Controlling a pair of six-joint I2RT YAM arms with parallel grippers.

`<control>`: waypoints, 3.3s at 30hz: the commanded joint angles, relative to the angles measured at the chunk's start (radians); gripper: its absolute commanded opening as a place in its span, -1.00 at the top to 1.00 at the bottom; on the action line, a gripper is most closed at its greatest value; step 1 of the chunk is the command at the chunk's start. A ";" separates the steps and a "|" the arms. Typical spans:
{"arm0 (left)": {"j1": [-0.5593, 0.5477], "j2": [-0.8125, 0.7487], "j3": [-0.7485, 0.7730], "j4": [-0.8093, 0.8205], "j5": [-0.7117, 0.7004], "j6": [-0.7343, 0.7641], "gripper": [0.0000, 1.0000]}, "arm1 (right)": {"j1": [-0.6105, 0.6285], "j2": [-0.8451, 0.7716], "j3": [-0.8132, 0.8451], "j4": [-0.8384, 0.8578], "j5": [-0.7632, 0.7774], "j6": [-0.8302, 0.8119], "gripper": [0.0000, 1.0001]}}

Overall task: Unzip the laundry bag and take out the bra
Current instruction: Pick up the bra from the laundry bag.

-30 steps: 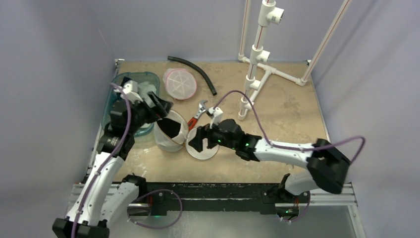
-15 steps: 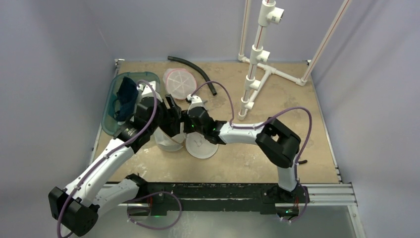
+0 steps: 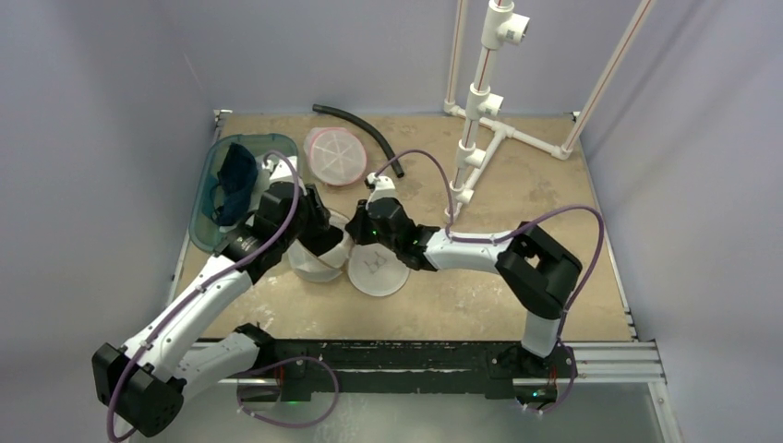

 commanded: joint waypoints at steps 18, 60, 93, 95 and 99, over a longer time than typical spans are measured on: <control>-0.025 0.146 -0.114 -0.005 0.029 0.002 -0.01 | 0.001 -0.212 -0.168 0.048 -0.019 -0.066 1.00; -0.057 0.290 -0.130 0.246 -0.115 -0.034 -0.04 | 0.005 -0.371 -0.368 0.102 -0.152 -0.034 1.00; -0.085 0.340 -0.060 0.200 -0.108 0.047 1.00 | -0.008 -0.366 -0.366 0.069 -0.113 0.019 1.00; -0.096 0.289 -0.046 0.170 -0.049 0.060 1.00 | -0.021 -0.361 -0.358 0.052 -0.095 0.040 1.00; -0.102 0.193 -0.019 0.126 0.079 0.086 1.00 | -0.058 -0.359 -0.363 0.052 -0.085 0.082 1.00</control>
